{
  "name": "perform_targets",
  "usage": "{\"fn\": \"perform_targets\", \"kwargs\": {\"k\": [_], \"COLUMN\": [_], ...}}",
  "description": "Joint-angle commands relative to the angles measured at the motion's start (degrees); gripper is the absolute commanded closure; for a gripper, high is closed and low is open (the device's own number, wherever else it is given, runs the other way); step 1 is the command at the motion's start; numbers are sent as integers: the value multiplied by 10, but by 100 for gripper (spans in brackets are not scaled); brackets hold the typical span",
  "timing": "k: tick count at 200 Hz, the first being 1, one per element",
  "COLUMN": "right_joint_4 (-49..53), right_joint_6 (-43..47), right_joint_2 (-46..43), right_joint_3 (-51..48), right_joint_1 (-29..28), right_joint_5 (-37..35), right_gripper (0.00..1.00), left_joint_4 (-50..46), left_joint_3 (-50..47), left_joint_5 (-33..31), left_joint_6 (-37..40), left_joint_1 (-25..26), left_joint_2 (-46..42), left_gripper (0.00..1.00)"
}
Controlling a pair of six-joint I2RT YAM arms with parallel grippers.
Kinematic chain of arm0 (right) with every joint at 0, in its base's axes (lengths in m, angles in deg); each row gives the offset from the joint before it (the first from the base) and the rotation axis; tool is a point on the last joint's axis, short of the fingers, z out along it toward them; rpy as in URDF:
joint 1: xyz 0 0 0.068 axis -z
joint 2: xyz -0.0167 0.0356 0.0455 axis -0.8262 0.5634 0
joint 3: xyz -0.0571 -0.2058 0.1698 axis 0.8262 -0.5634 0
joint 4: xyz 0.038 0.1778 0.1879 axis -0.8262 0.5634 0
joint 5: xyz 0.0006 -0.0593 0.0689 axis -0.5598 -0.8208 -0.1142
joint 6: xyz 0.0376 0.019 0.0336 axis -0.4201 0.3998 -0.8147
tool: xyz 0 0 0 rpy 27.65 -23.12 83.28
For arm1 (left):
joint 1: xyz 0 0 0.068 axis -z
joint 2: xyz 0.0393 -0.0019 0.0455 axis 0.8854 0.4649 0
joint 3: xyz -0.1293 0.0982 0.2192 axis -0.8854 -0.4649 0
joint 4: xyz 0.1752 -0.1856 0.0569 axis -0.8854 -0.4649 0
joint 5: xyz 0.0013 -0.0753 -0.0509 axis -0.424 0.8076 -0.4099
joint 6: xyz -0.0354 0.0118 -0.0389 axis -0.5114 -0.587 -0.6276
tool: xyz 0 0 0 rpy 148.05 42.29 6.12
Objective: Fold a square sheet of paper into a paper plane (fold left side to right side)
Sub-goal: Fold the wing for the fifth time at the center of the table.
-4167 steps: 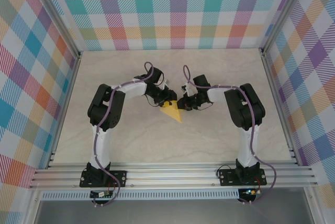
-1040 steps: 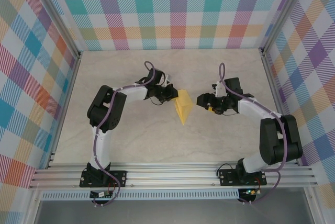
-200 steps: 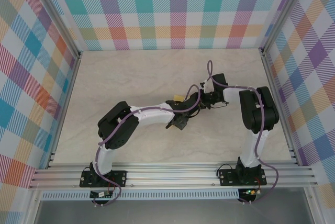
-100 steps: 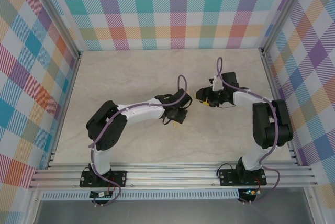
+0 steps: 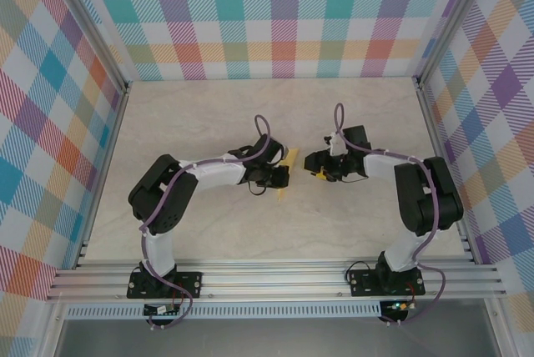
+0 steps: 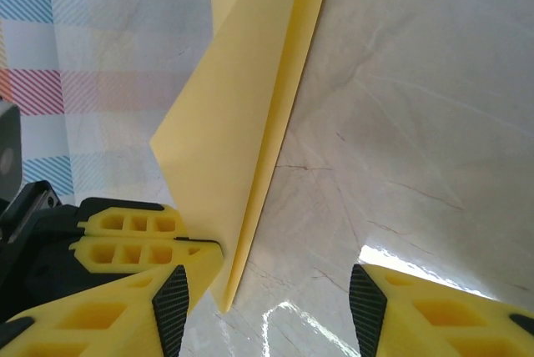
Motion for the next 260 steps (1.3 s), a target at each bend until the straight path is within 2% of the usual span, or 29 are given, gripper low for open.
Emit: {"fn": "perform_targets", "kwargs": {"k": [1,35,105,219,260], "right_joint_4": [-23,-41,-62,-14,33], "right_joint_6": [-8,-27,-56,-56,-47], "right_joint_2": [22,57,107,161,176], "right_joint_3": [12,40,89,144,163], "right_joint_1": [-12,-34,-61,-83,-88], "right_joint_5": [11,7,-5,-35,-53], "right_gripper": [45,46,52,64,65], "left_joint_4": [61,106,179,203,202], "left_joint_3": [-18,-39,-78,-90,-88], "left_joint_5": [57,89,117,123,126], "left_joint_6": [-46,-83,-142,-163,-162], "left_joint_1": [-18,-33,-57,-65,-65], "left_joint_2": [-13,-7,-8,-4,-4], "left_gripper": [97,99,100,100,91]}}
